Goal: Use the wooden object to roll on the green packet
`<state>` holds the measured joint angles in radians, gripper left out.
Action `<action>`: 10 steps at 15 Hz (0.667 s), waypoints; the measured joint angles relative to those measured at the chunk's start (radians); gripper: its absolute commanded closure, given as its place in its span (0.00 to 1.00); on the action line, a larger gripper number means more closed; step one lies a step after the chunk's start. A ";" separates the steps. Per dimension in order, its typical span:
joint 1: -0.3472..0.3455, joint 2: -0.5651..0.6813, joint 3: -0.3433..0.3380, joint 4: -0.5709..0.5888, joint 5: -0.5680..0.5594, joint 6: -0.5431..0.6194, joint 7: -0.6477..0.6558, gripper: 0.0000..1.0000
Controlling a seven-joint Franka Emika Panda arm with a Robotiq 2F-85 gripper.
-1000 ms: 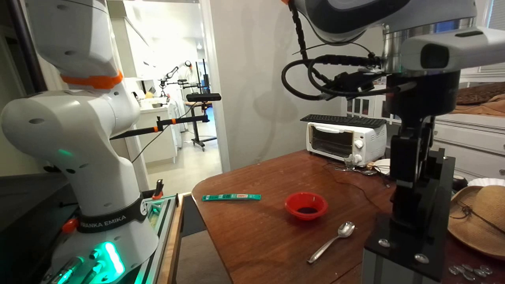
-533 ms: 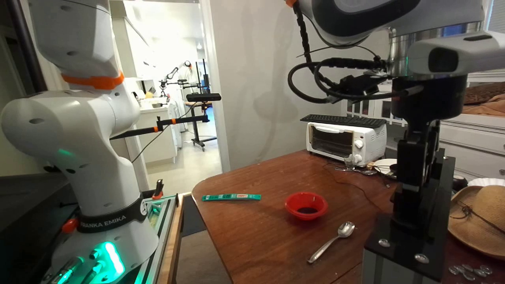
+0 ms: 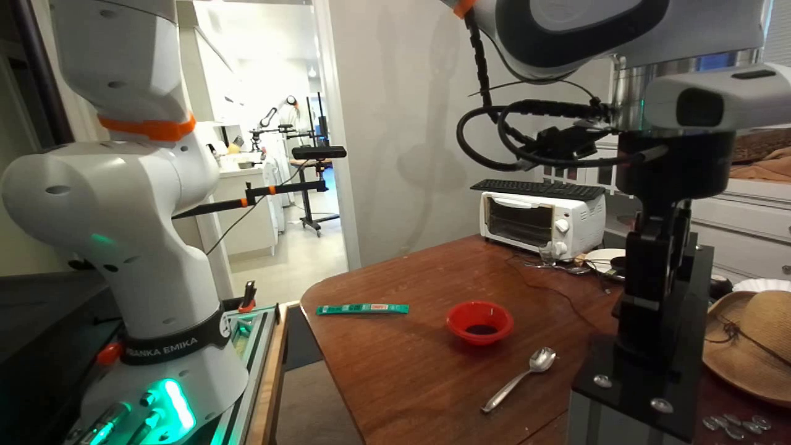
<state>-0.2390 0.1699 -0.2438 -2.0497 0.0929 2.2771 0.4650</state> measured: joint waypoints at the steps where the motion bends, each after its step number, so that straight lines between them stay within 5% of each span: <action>1: 0.000 0.004 0.000 0.001 -0.001 0.000 0.000 0.38; 3: 0.000 0.011 0.000 0.003 -0.004 0.000 0.000 0.44; 4: 0.000 0.015 -0.001 0.003 -0.005 0.000 0.000 0.58; 7: 0.001 0.023 0.000 0.007 -0.006 0.002 0.000 0.78; 10: 0.004 0.024 -0.002 0.011 -0.013 0.002 0.000 0.78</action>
<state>-0.2345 0.1944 -0.2456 -2.0388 0.0796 2.2792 0.4649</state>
